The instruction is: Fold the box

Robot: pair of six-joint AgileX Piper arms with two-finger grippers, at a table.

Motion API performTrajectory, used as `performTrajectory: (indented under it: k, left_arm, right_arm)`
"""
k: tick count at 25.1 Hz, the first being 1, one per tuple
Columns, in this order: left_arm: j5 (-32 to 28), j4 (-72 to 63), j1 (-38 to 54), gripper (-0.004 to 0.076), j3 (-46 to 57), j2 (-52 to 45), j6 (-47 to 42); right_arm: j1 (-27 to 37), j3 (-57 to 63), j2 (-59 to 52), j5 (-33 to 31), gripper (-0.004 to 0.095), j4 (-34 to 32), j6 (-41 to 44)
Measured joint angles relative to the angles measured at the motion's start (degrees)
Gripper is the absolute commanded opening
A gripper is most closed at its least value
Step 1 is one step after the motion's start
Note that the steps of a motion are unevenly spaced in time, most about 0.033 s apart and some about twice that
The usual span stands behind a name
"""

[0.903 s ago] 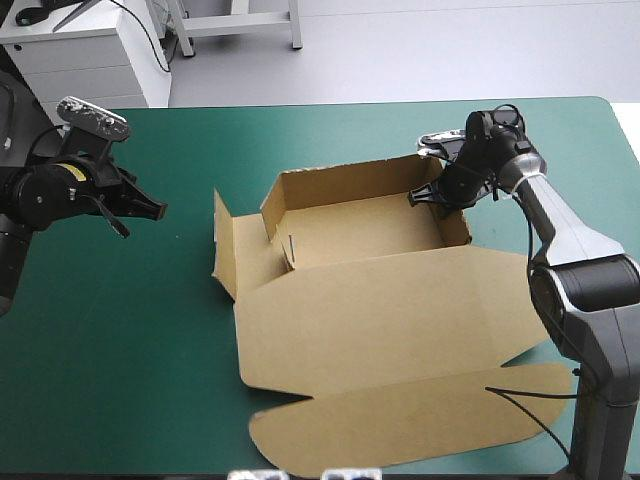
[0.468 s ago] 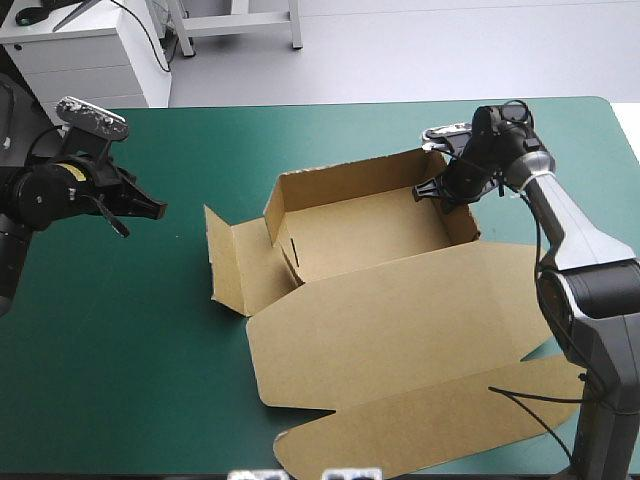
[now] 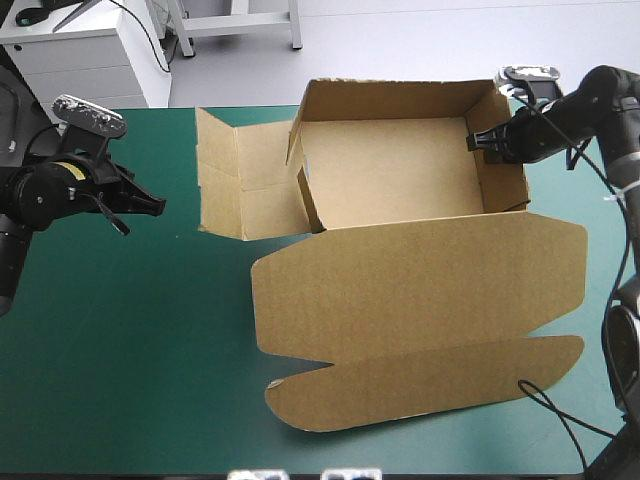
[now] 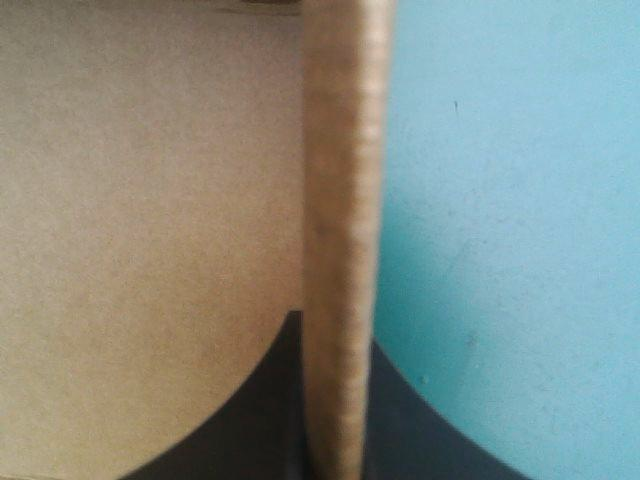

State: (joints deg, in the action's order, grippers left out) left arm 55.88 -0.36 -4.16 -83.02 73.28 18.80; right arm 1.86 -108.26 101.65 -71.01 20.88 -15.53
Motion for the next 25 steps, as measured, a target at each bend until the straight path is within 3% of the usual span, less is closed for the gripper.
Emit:
performTrajectory:
  k: [11, 17, 19, 25]
  left_arm:
    - [-1.56, 6.90, 0.00, 0.0009, 1.73, 1.74, -7.08]
    - [-12.59, -2.73, 0.00, 0.0009, 7.79, 5.64, -6.61]
    - [-14.86, -11.63, 0.00, 0.0009, 8.56, 6.69, -1.40]
    - [-14.03, -38.01, 0.00, 0.0009, 8.76, 8.18, 17.12]
  right_arm:
    - [2.20, 0.00, -7.29, -0.65, -0.0019, 2.64, -1.18]
    - [2.20, 0.00, -9.02, -0.65, -0.0019, 3.31, -1.38]
    - [2.20, 0.00, -9.26, -0.65, -0.0019, 3.75, -1.44]
    - [2.21, 0.00, -9.36, -0.65, -0.0019, 4.61, -2.04]
